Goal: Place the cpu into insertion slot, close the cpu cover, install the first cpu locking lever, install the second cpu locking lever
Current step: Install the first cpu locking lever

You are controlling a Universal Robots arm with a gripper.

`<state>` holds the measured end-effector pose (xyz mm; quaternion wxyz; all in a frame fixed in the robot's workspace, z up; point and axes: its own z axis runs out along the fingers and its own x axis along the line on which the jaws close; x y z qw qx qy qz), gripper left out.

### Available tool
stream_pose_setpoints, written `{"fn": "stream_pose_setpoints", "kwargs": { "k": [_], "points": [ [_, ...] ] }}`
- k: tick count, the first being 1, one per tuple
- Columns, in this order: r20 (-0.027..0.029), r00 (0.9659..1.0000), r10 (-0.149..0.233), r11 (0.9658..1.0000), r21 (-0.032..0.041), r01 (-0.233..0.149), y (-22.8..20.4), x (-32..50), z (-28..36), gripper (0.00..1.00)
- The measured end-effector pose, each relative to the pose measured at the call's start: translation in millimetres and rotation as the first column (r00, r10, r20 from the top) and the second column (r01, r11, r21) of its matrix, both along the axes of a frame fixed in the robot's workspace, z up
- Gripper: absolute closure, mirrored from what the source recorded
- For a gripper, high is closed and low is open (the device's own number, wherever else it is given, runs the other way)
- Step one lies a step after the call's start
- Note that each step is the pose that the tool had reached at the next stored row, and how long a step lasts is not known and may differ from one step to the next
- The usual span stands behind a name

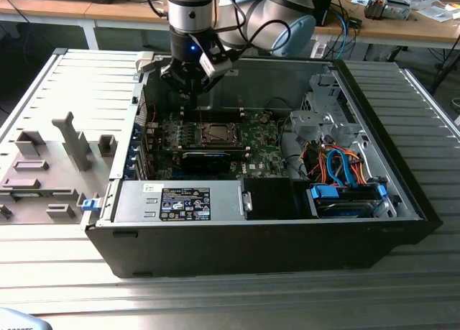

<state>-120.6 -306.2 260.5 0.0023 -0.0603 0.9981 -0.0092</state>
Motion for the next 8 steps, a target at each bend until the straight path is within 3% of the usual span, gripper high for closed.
{"fn": "stream_pose_setpoints", "kwargs": {
  "k": [3,8],
  "points": [
    [-0.0002,1.0000,0.000,1.0000,-0.0001,0.000,4.4,0.0,0.1,0.89],
    [-0.0001,1.0000,0.000,1.0000,0.0000,0.000,4.8,1.2,0.1,0.89]
  ]
}}
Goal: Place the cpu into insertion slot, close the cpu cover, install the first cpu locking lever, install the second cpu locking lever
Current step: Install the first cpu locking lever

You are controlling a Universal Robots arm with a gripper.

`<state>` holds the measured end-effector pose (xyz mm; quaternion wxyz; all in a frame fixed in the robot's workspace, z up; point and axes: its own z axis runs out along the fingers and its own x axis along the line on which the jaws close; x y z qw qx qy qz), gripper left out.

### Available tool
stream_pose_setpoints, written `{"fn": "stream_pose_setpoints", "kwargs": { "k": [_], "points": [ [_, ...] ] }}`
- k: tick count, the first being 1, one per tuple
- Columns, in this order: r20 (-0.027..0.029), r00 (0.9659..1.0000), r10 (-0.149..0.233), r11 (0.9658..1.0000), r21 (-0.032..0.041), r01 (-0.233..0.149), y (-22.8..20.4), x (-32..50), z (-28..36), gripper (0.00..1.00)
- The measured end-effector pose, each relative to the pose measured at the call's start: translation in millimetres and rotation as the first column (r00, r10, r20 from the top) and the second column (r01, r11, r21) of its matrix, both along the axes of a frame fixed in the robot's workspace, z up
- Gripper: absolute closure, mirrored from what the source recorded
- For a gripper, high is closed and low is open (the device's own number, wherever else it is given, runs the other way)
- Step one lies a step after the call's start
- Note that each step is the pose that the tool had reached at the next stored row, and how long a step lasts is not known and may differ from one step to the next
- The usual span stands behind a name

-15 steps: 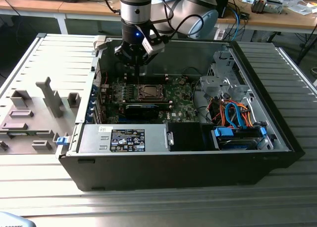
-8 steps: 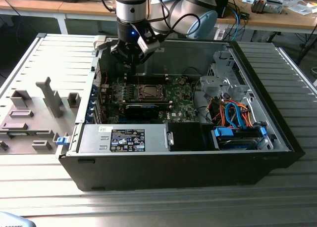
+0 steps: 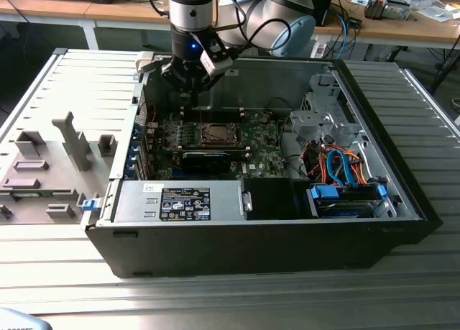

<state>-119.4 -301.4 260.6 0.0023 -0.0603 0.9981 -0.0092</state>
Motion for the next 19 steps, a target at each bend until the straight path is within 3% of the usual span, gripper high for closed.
{"fn": "stream_pose_setpoints", "kwargs": {
  "k": [19],
  "points": [
    [0.0000,1.0000,0.000,1.0000,0.0000,0.000,0.0,9.9,0.0,0.89]
  ]
}}
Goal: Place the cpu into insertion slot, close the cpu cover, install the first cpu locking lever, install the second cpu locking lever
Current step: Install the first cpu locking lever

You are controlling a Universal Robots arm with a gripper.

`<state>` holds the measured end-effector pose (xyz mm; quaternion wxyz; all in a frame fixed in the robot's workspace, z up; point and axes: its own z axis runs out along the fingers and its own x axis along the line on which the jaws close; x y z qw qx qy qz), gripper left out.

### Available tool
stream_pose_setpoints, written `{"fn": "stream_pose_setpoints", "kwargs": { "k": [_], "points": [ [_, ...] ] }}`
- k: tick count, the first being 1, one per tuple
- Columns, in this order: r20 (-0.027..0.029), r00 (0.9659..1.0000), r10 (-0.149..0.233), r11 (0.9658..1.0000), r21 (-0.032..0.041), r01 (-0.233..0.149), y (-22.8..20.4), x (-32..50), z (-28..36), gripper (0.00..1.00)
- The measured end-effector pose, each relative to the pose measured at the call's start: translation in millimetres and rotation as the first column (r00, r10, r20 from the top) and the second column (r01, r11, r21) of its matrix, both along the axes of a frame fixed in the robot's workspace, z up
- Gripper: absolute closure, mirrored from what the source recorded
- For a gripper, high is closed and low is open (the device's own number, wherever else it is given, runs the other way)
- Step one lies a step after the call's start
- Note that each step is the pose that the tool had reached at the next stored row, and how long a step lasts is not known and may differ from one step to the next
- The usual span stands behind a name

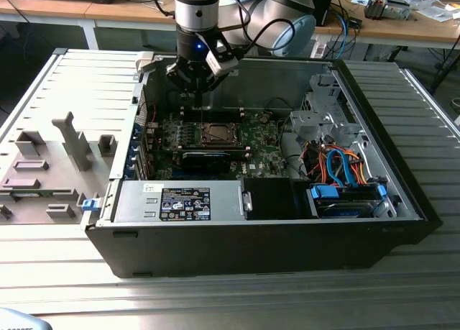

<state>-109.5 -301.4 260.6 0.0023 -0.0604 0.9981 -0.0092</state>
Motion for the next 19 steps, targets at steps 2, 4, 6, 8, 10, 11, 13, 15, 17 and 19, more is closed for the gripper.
{"fn": "stream_pose_setpoints", "kwargs": {
  "k": [2,4,6,8,10,11,13,15,17,19],
  "points": [
    [0.0000,1.0000,0.000,1.0000,0.0000,0.000,0.0,0.7,0.0,0.89],
    [0.0001,1.0000,0.000,1.0000,0.0000,0.000,0.0,1.4,0.0,0.89],
    [0.0000,1.0000,0.000,1.0000,0.0000,0.000,0.0,2.0,0.0,0.89],
    [0.0000,1.0000,0.000,1.0000,0.0000,0.000,0.0,2.7,0.0,0.89],
    [0.0000,1.0000,0.000,1.0000,0.0000,0.000,0.0,3.2,0.0,0.89],
    [0.0000,1.0000,0.000,1.0000,0.0000,0.000,0.0,3.5,0.0,0.89],
    [0.0000,1.0000,0.000,1.0000,0.0000,0.000,0.0,4.2,0.0,0.89],
    [0.0000,1.0000,0.000,1.0000,0.0000,0.000,0.0,4.7,0.0,0.89],
    [0.0000,1.0000,0.000,1.0000,0.0000,0.000,0.0,5.3,0.0,0.89],
    [0.0000,1.0000,0.000,1.0000,0.0000,0.000,0.0,5.7,0.0,0.89]
  ]
}}
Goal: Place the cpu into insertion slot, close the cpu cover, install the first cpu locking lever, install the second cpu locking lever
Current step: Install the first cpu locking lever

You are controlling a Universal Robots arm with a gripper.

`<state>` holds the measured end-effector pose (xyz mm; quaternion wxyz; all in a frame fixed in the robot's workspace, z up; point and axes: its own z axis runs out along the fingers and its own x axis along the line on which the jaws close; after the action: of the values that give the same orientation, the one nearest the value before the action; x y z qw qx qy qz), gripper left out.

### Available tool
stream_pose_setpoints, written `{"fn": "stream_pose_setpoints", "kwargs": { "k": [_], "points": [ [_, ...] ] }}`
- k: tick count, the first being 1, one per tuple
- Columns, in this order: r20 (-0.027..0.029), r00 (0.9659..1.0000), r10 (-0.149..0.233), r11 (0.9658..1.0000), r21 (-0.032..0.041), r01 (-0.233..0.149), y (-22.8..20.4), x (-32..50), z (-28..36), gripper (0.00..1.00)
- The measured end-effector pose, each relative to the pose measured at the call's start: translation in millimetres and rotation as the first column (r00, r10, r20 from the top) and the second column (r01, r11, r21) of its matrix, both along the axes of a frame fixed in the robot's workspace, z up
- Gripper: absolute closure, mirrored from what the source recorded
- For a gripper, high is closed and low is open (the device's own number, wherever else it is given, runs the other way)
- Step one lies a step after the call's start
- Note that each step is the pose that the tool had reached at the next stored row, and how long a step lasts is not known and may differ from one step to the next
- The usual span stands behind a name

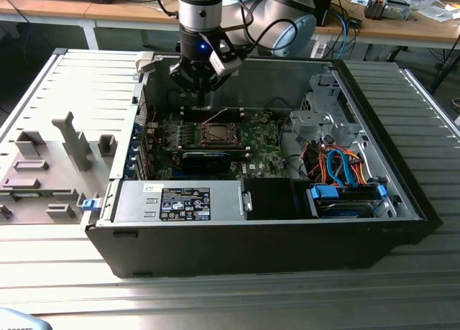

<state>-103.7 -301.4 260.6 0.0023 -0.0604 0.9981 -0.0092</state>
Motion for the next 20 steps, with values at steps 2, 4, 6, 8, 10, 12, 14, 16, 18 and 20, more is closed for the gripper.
{"fn": "stream_pose_setpoints", "kwargs": {
  "k": [2,4,6,8,10,12,14,16,18,20],
  "points": [
    [0.0000,1.0000,0.000,1.0000,0.0001,0.000,0.0,0.3,0.0,0.89],
    [-0.0001,1.0000,0.000,1.0000,0.0000,0.000,0.0,0.7,-0.1,0.89],
    [0.0000,1.0000,0.000,1.0000,0.0000,0.000,0.0,0.7,-0.2,0.89],
    [0.0000,1.0000,0.000,1.0000,0.0001,0.000,0.0,0.7,-0.5,0.89],
    [0.0000,1.0000,0.000,1.0000,0.0000,0.000,0.0,0.7,-0.9,0.89],
    [0.0000,1.0000,0.000,1.0000,0.0000,0.000,0.0,0.7,-3.7,0.89],
    [0.0000,1.0000,0.000,1.0000,0.0001,0.000,0.0,0.7,-6.1,0.89],
    [0.0000,1.0000,0.000,1.0000,0.0000,0.000,0.0,0.7,-6.5,0.89],
    [0.0000,1.0000,0.000,1.0000,0.0000,0.000,0.0,0.7,-6.8,0.89],
    [0.0000,1.0000,0.000,1.0000,0.0000,0.000,0.0,0.7,-7.1,0.89]
  ]
}}
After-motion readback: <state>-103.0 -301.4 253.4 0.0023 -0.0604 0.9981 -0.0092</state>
